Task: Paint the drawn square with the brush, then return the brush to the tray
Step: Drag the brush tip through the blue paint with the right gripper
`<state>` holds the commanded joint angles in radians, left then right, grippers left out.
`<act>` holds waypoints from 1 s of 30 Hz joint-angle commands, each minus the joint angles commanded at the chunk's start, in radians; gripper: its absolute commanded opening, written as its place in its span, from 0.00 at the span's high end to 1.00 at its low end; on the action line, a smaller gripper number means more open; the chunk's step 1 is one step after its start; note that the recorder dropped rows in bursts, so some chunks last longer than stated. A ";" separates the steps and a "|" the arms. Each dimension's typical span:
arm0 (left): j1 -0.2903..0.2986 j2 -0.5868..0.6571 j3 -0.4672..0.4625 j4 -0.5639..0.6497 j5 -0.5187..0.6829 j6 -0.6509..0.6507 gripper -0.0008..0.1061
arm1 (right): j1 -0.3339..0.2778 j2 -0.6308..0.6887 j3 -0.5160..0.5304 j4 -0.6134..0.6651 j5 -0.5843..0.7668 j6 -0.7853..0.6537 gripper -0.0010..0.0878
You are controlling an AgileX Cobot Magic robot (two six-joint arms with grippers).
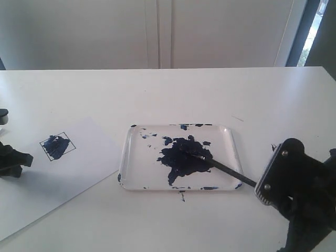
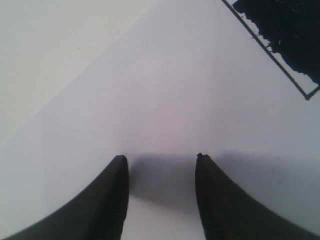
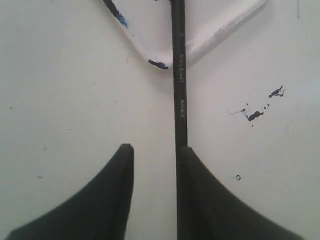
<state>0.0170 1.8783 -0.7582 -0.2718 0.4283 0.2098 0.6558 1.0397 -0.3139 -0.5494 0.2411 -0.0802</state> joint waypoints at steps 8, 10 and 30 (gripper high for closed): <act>0.000 0.000 0.000 0.000 0.000 0.000 0.55 | -0.067 0.013 0.021 -0.210 -0.069 0.331 0.50; 0.000 0.000 0.000 0.000 -0.005 0.000 0.55 | -0.086 0.061 -0.001 -0.209 -0.069 0.411 0.50; 0.000 0.000 0.000 0.000 -0.010 0.014 0.55 | -0.086 0.306 -0.132 0.012 -0.027 0.413 0.63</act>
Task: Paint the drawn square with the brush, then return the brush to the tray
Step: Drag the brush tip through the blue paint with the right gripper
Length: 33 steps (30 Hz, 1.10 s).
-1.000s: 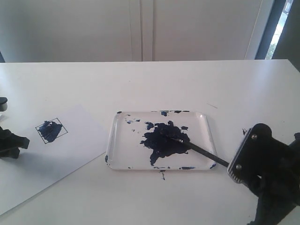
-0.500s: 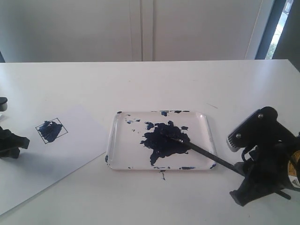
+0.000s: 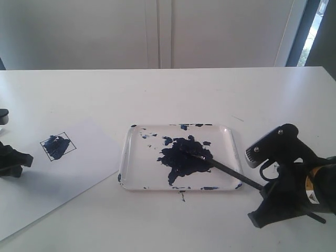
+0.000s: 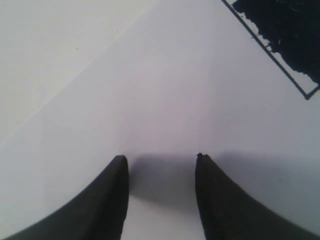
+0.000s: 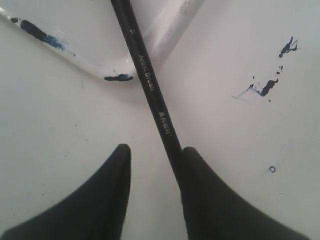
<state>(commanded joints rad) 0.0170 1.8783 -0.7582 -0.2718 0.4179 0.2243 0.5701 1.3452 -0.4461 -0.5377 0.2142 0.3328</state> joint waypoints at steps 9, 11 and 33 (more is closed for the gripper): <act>0.000 0.000 0.000 0.000 0.000 0.000 0.55 | 0.000 0.023 0.000 0.002 -0.006 -0.024 0.63; 0.000 0.000 0.000 0.000 0.000 0.000 0.55 | 0.000 0.023 0.000 -0.015 -0.006 -0.023 0.63; 0.000 0.000 0.000 0.000 -0.006 0.000 0.55 | -0.053 0.155 -0.022 -0.034 -0.031 -0.019 0.63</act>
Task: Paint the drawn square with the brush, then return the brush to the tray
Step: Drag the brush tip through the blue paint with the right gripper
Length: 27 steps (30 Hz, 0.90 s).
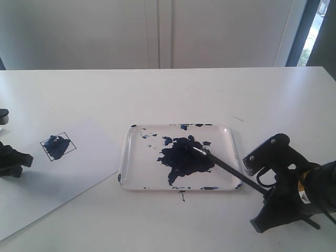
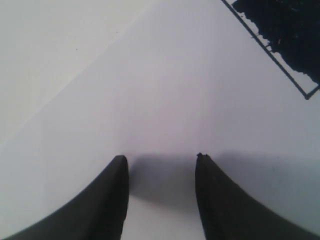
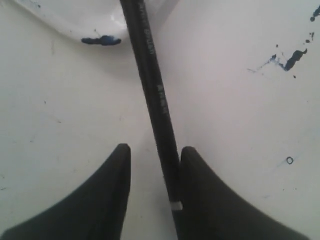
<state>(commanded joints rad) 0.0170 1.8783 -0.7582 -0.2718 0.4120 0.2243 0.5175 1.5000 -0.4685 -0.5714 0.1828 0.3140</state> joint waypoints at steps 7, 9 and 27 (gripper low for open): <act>0.000 0.000 0.000 0.000 -0.002 0.000 0.55 | 0.000 0.002 0.000 -0.006 -0.022 0.000 0.63; 0.000 0.000 0.000 0.000 -0.002 0.002 0.55 | 0.000 0.002 0.000 -0.006 -0.023 0.000 0.63; 0.000 0.000 0.000 0.000 0.002 0.004 0.55 | 0.000 -0.044 -0.025 -0.007 0.045 0.003 0.99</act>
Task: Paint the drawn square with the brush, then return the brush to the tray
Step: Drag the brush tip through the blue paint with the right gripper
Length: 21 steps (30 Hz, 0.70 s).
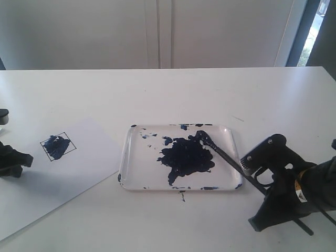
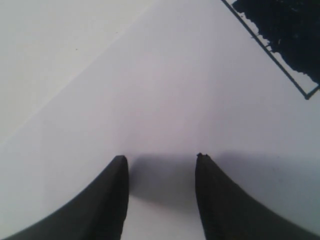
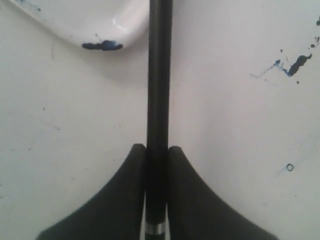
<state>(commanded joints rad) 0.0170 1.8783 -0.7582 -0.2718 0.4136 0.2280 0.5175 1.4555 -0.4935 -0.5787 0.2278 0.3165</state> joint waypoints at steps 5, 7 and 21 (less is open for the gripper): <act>0.000 0.000 0.000 0.000 0.000 0.000 0.55 | 0.000 -0.122 -0.011 0.034 0.079 -0.002 0.99; 0.000 0.000 0.000 0.000 0.000 0.000 0.55 | 0.005 -0.173 -0.035 0.093 0.160 -0.038 0.99; 0.000 0.000 0.000 0.000 -0.006 0.000 0.55 | 0.030 -0.231 -0.433 0.680 0.945 -0.583 0.99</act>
<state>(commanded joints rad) 0.0170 1.8783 -0.7582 -0.2718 0.4077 0.2280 0.5477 1.2243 -0.9262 0.1012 1.1733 -0.2669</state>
